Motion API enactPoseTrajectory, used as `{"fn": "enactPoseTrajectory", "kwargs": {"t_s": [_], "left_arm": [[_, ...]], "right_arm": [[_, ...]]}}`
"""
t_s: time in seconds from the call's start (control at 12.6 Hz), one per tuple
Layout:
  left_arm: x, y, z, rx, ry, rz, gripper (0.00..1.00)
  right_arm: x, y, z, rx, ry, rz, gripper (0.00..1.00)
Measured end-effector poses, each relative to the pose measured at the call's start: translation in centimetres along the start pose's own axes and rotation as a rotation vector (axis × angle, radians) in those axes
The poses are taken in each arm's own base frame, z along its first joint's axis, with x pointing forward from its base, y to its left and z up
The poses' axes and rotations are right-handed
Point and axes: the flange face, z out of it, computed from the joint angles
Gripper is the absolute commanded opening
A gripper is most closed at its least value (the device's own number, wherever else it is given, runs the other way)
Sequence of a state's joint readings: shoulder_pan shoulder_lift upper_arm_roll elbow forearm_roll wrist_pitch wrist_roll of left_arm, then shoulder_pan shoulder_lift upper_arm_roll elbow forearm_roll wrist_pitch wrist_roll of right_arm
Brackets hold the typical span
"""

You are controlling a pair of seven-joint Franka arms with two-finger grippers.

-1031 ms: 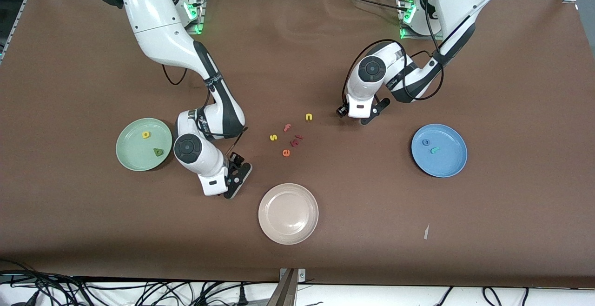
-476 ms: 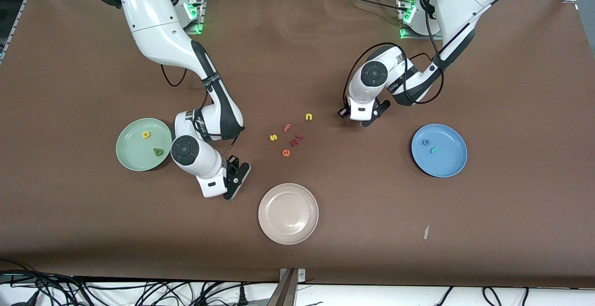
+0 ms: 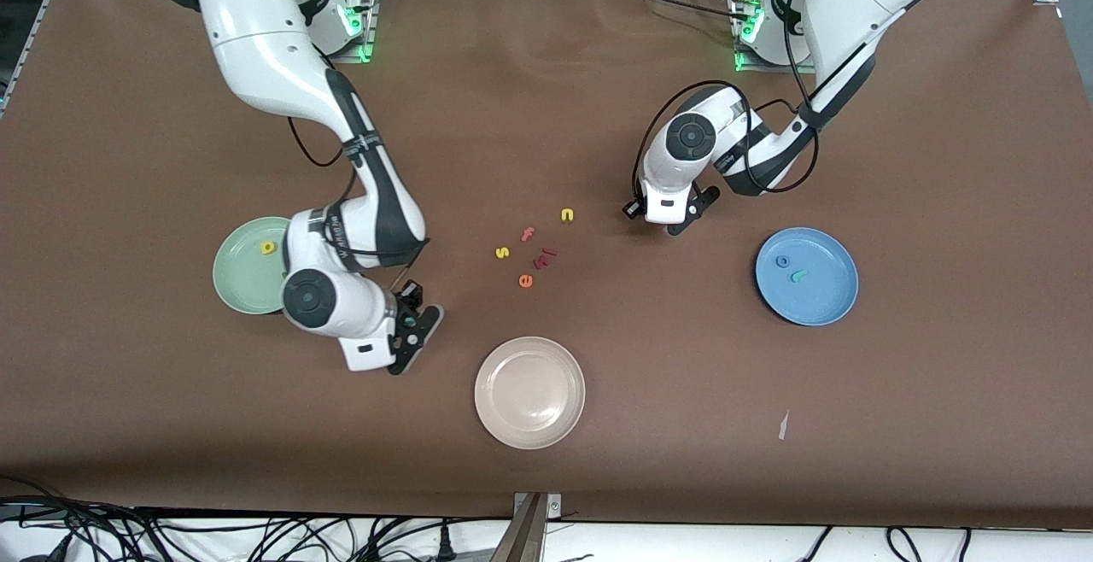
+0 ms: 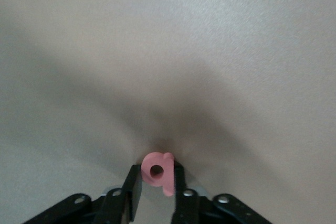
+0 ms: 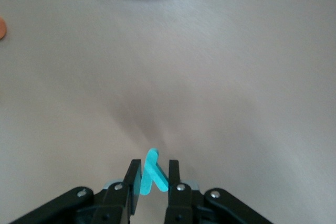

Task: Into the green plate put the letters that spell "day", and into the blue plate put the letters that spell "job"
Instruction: 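Drop the cyan letter on the green plate while the left gripper drops pink on blue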

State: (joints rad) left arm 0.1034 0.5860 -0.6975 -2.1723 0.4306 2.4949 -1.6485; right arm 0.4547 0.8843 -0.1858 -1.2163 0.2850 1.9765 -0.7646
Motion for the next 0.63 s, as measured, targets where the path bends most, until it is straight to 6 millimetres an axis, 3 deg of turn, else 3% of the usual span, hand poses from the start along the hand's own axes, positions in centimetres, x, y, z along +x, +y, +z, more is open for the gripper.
{"fn": "enactPoseTrajectory", "kwargs": {"t_s": [0.24,0.48,0.63], "left_arm": [[0.1,0.0,0.0,-0.002,0.022,0.025,0.11],[0.9,0.0,-0.2,-0.005,0.028,0.022,0.17],[3.0,-0.2,-0.7,0.014,0.034,0.01,0.11]], "right_arm": [[-5.6,3.3,-3.4,0.103,-0.097,0.087,0.0],[-11.8,6.5,-4.1,0.129,-0.159,0.189,0.0],[-15.9,7.7,-4.5,0.135,-0.189,0.255,0.0]]}}
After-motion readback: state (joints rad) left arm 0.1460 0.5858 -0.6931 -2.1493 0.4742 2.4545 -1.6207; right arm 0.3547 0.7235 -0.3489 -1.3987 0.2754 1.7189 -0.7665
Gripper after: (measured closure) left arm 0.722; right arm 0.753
